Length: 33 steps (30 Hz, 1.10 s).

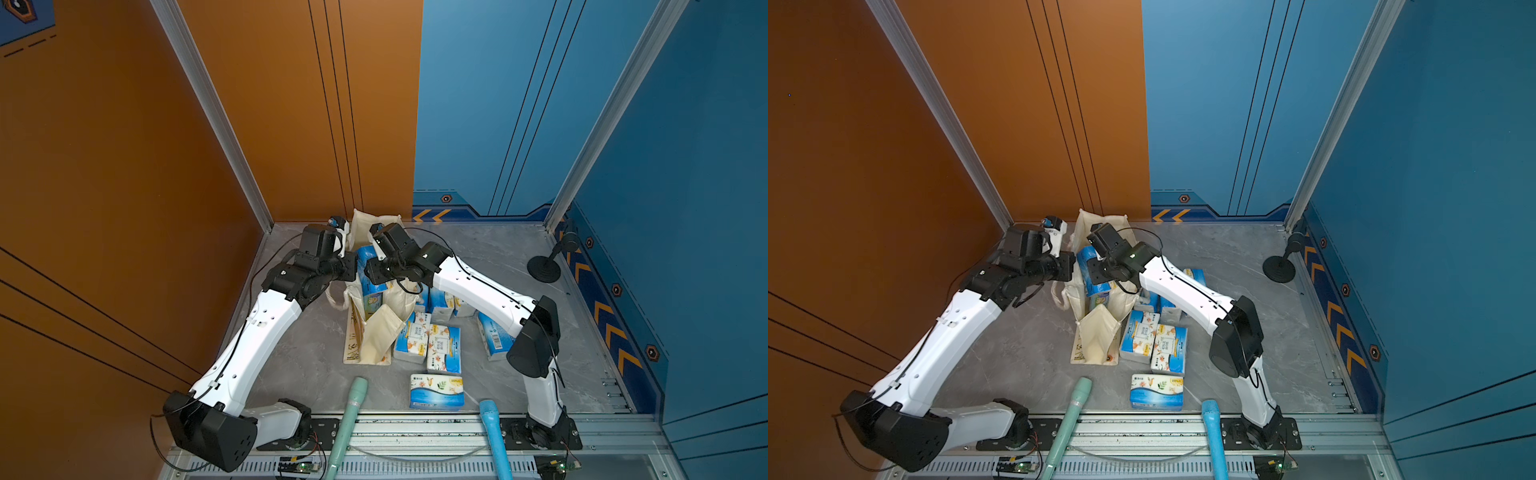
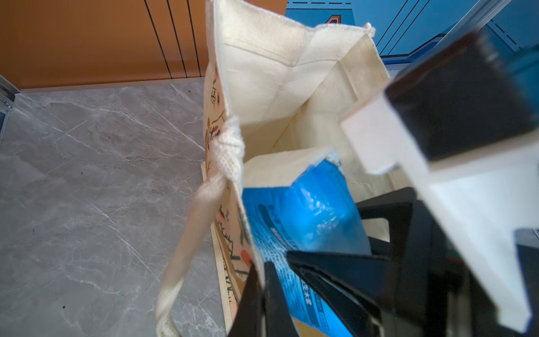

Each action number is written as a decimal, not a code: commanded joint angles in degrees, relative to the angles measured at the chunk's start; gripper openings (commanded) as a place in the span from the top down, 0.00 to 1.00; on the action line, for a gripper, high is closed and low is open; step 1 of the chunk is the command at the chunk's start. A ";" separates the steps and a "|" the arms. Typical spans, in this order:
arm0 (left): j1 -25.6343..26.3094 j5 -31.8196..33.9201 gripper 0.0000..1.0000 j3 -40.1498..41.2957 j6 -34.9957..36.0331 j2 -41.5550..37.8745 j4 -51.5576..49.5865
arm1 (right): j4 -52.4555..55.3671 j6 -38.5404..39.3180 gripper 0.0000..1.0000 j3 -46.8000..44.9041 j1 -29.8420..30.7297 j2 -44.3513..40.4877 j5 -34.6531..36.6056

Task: Put tissues into the canvas bag
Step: Place the pack of facial tissues in the canvas bag.

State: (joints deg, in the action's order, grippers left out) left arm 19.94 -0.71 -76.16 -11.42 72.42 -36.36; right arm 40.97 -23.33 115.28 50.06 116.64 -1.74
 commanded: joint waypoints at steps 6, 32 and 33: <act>-0.08 -0.70 1.00 -0.66 0.61 -0.73 0.59 | 7.67 3.11 0.44 1.79 0.99 -0.81 -2.13; -0.53 -0.37 1.00 0.05 0.61 -1.37 0.59 | -0.48 4.51 0.30 -24.29 -11.50 -31.90 10.49; -0.52 -0.34 1.00 0.05 0.53 -1.53 0.59 | 0.33 4.61 0.30 -25.72 -12.26 -32.44 11.85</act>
State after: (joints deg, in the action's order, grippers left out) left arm 19.77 -0.71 -76.16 -11.42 72.40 -36.29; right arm 38.04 -18.72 93.54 39.79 84.38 4.25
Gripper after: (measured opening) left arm 0.046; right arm 0.702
